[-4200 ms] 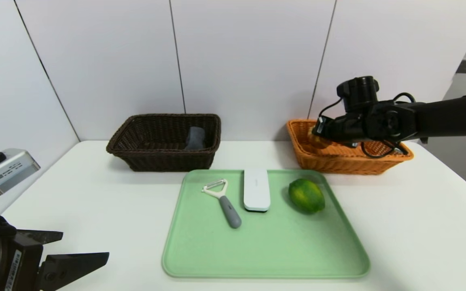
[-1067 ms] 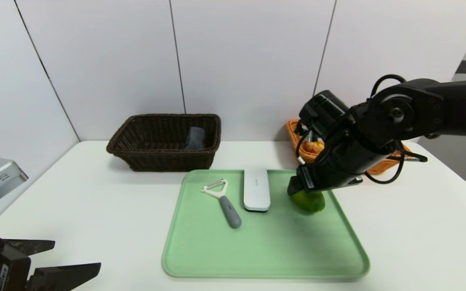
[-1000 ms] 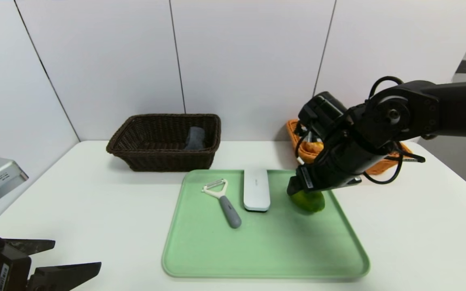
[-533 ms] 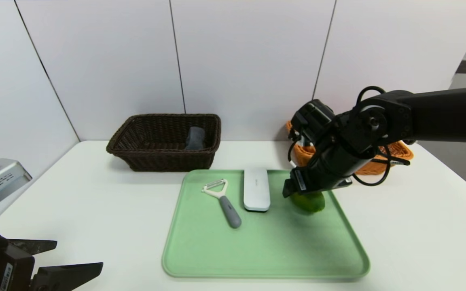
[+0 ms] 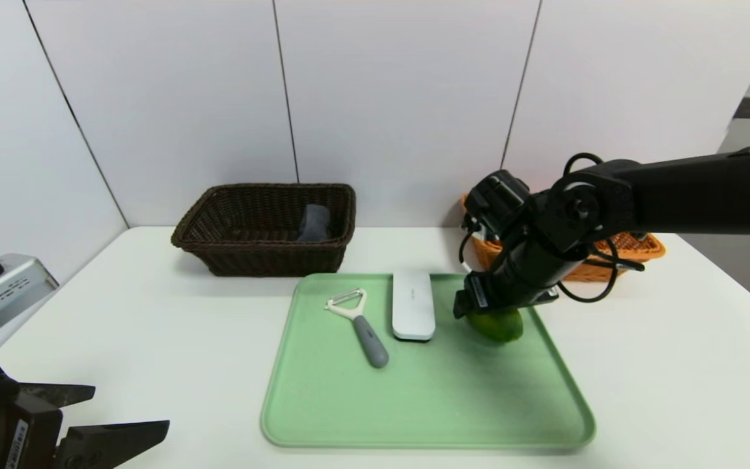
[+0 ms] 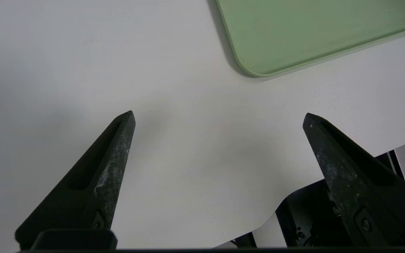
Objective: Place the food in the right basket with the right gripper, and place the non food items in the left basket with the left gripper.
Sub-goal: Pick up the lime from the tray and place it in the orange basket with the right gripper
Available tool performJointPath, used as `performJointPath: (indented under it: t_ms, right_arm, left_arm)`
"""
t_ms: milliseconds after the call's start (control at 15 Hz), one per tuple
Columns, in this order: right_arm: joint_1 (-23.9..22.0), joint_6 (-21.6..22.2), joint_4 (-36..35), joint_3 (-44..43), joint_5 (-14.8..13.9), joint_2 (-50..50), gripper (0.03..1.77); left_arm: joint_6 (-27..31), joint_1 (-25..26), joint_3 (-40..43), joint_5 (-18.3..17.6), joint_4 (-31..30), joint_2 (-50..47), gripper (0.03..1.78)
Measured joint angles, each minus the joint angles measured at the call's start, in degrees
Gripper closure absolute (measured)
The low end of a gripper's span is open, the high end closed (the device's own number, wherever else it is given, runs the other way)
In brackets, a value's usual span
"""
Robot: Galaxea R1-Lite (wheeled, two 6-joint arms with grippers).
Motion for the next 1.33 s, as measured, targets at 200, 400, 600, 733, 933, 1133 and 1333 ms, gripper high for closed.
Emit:
performJointPath:
  t_ms: [200,400,600,733,933,1133,1333]
  right_arm:
    - [-0.2,0.0,0.0,0.0,0.0,0.7,0.10]
    - [-0.3,0.0,0.0,0.1,0.1,1.1,0.24]
    - [-0.3,0.1,-0.1,0.1,0.2,1.6,0.68]
    - [-0.3,0.1,-0.1,0.1,0.4,1.8,0.73]
    - [0.5,0.0,0.1,0.0,0.4,1.1,0.73]
    - [2.9,0.2,0.2,-0.1,0.9,-2.2,0.74]
    - [4.0,0.4,0.0,-0.5,5.4,-7.7,0.74]
  left_arm:
    - [0.1,0.0,-0.2,0.0,-0.1,0.6,0.12]
    - [0.1,0.0,-0.2,0.0,-0.1,1.0,0.12]
    - [0.0,0.0,0.1,0.0,-0.1,1.3,0.12]
    - [-0.1,0.0,0.2,-0.1,-0.1,1.3,0.12]
    - [-0.1,0.1,0.3,0.0,-0.1,1.3,0.12]
    - [-0.2,0.1,0.8,0.0,-0.1,1.4,0.12]
    - [-0.5,0.1,1.2,0.0,-0.1,1.5,0.12]
